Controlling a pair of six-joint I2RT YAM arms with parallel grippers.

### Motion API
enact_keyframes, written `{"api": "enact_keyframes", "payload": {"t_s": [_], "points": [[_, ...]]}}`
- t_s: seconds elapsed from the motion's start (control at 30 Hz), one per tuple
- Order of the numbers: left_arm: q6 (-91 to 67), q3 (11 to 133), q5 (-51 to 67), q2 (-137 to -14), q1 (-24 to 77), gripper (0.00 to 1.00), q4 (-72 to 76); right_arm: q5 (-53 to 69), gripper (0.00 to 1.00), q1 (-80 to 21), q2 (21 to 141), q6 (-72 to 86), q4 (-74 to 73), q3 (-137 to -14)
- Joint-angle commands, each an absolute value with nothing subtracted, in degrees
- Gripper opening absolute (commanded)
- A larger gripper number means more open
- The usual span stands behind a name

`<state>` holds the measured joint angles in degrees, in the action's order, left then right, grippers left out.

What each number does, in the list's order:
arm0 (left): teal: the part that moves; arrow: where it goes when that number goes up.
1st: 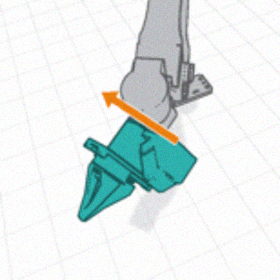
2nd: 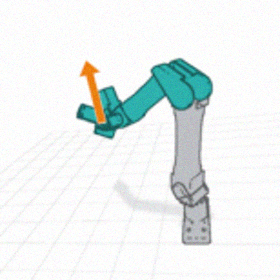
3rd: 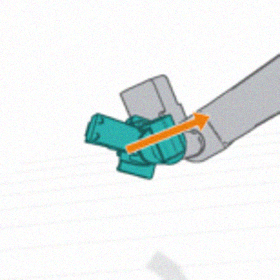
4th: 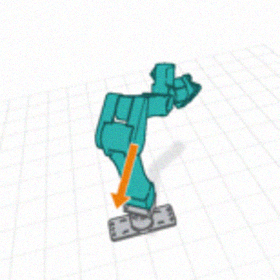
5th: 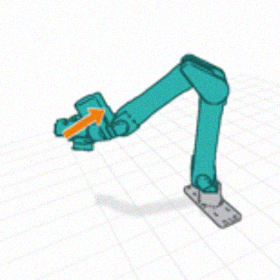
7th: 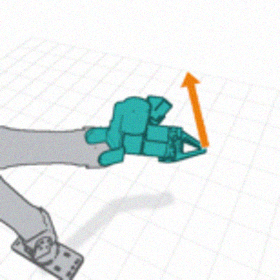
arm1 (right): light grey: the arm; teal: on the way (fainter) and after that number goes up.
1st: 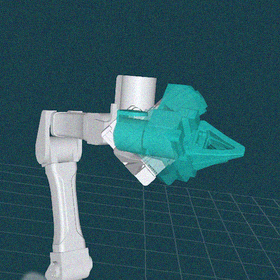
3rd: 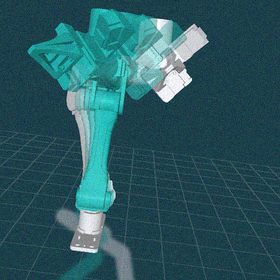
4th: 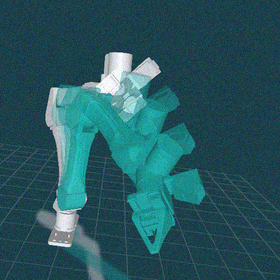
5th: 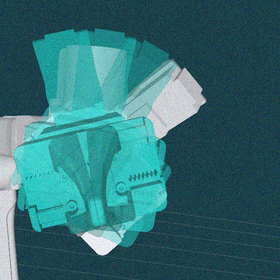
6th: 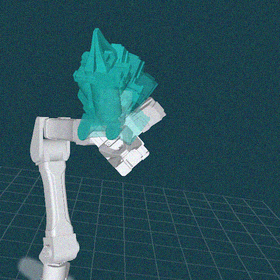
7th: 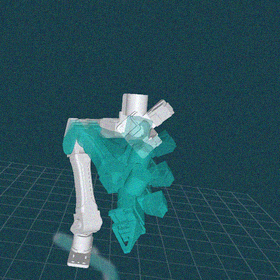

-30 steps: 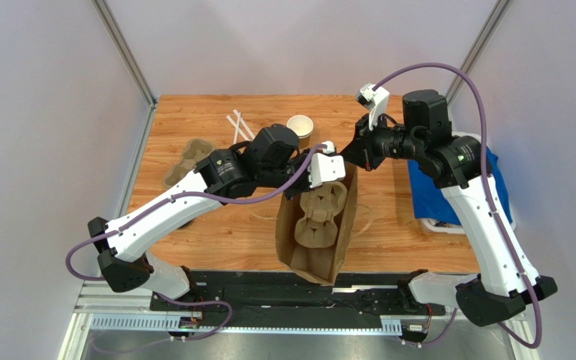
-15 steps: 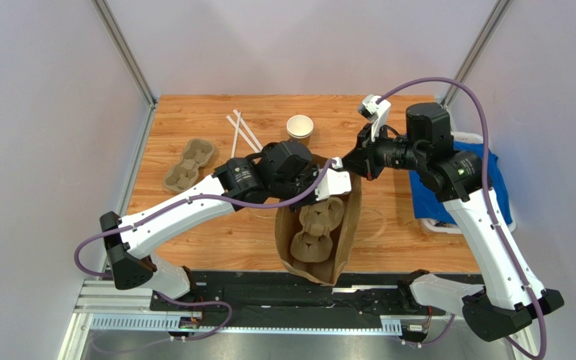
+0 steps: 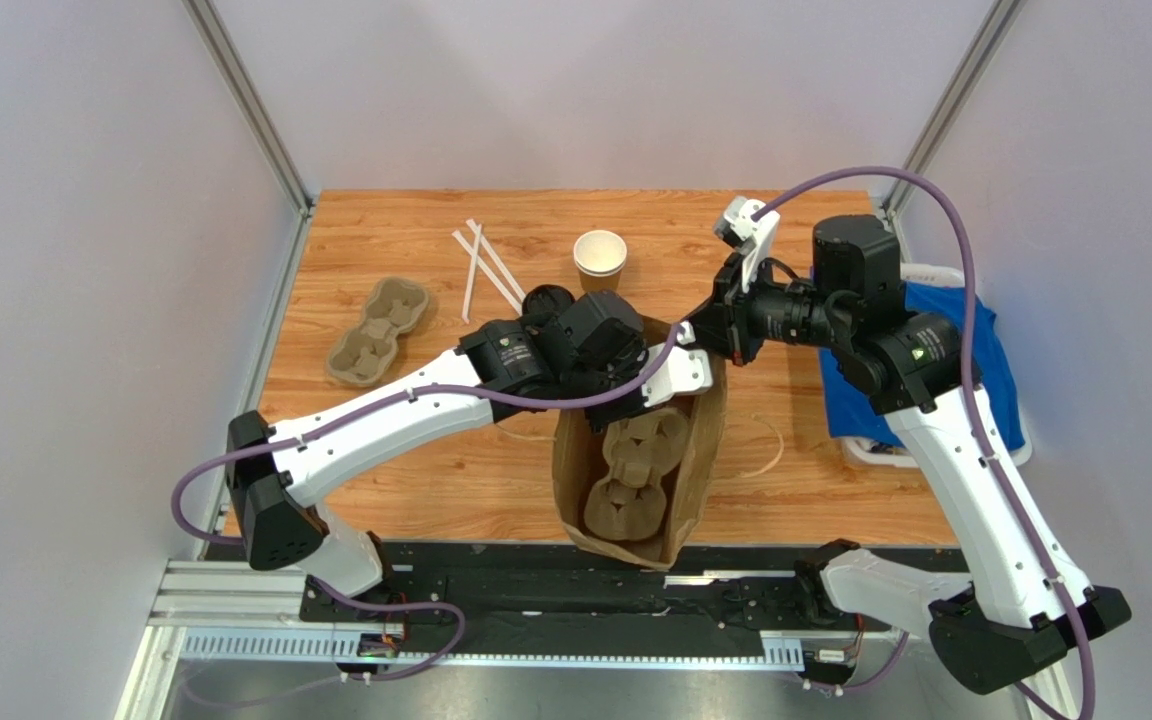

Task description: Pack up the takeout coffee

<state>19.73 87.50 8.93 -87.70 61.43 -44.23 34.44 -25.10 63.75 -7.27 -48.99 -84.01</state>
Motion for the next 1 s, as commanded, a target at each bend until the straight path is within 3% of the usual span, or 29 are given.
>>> {"api": "enact_keyframes", "payload": {"t_s": [0.0, 0.53, 0.73, 0.83, 0.97], "points": [[17.1, 85.3, 9.7, -87.6, 61.7, 0.00, -40.4, 35.7, 0.00, -25.1, 62.7, -9.1, -46.1, -83.0], [13.6, 82.5, 8.7, -90.3, 61.5, 0.01, -38.2, 38.8, 0.00, -23.3, 63.5, -11.3, -43.9, -80.3], [15.1, 83.1, 5.5, -88.4, 60.8, 0.32, -37.2, 39.0, 0.00, -23.1, 63.3, -11.7, -44.0, -80.0], [16.0, 83.7, 5.6, -87.0, 60.8, 0.41, -36.4, 38.9, 0.00, -23.0, 63.2, -12.0, -44.0, -79.9], [17.0, 85.5, 6.1, -85.5, 60.9, 0.43, -36.5, 38.3, 0.00, -22.9, 63.1, -12.0, -44.1, -79.9]]}}
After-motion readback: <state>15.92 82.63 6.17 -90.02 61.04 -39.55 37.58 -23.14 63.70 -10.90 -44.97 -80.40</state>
